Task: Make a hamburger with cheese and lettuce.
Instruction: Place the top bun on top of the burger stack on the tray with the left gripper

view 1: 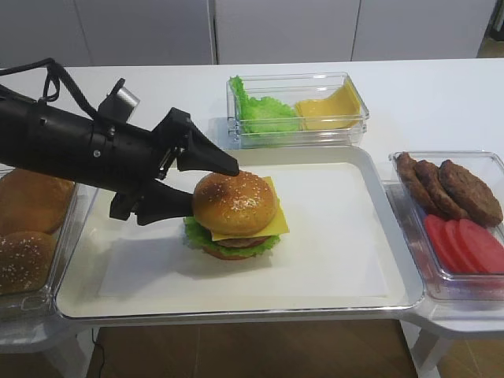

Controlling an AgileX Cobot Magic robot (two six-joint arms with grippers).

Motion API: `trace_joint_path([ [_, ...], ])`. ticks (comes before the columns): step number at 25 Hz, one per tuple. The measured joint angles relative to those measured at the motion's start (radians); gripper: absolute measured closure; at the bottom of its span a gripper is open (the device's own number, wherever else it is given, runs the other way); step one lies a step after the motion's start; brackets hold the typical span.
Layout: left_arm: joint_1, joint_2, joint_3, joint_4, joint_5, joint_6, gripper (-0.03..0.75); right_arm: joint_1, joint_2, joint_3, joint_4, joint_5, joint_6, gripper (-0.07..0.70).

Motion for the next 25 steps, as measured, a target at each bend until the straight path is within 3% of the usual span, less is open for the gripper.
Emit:
trace_joint_path([
  [6, 0.055, 0.0, 0.0, 0.004, 0.042, 0.004, 0.104, 0.0, 0.0, 0.0, 0.0, 0.0, 0.0, 0.365],
  [13, 0.061, 0.0, 0.0, 0.006, 0.094, 0.005, 0.104, 0.0, 0.0, 0.0, 0.0, 0.0, 0.0, 0.365],
  [25, 0.061, 0.0, 0.0, 0.022, 0.101, 0.003, 0.104, 0.0, 0.0, 0.0, 0.0, 0.0, -0.002, 0.365],
])
